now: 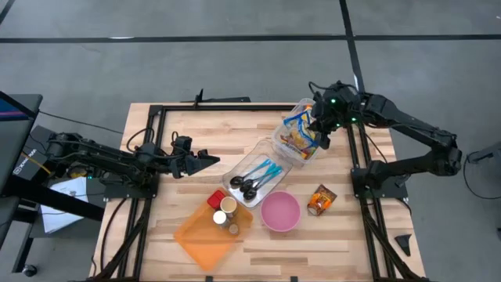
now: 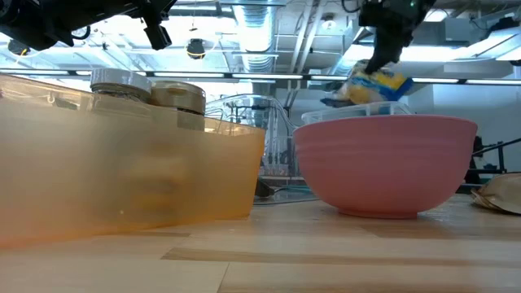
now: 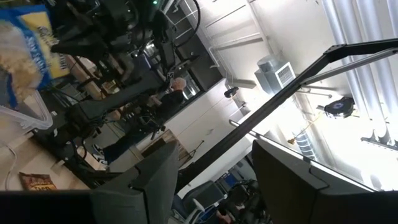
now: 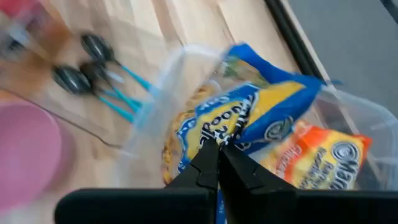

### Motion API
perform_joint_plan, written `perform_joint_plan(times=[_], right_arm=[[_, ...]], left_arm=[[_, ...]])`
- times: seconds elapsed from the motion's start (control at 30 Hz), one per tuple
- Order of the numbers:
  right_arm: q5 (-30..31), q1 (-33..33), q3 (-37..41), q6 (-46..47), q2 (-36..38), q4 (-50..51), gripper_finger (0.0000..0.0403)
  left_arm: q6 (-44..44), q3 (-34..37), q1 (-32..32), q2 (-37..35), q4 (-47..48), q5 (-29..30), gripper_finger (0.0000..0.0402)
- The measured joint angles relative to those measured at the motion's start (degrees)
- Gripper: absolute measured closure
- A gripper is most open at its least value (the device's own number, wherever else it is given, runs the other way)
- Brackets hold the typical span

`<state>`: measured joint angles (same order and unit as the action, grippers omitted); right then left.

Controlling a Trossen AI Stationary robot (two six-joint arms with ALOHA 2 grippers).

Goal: Pick & Place Food Item
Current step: Put the blue noodle pack into the transparent container

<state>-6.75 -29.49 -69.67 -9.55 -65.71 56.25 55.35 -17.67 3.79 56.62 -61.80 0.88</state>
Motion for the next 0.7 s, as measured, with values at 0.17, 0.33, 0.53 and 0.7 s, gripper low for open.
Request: perform_joint_plan(times=[0.17,0.33,0.53,0.7], right_arm=[[2.6,0.02,0.0,-4.95,-3.87,3.24,0.0403],[4.14,0.13,0.0,-9.23,-8.1,4.98,0.0403],[3.96,0.15,0.0,-14.01,-11.18,4.04,0.0403],[3.83,-0.44,0.0,-14.93,-12.46,1.25,0.0403]], left_arm=[[-0.02,0.0,0.0,0.0,-0.02,-0.02,0.0202],[-0.02,0.0,0.0,0.0,0.0,-0.02,0.0202],[-0.02,0.0,0.0,0.0,0.0,-0.02,0.0202],[-0.02,0.0,0.02,0.0,0.0,-0.02,0.0202]])
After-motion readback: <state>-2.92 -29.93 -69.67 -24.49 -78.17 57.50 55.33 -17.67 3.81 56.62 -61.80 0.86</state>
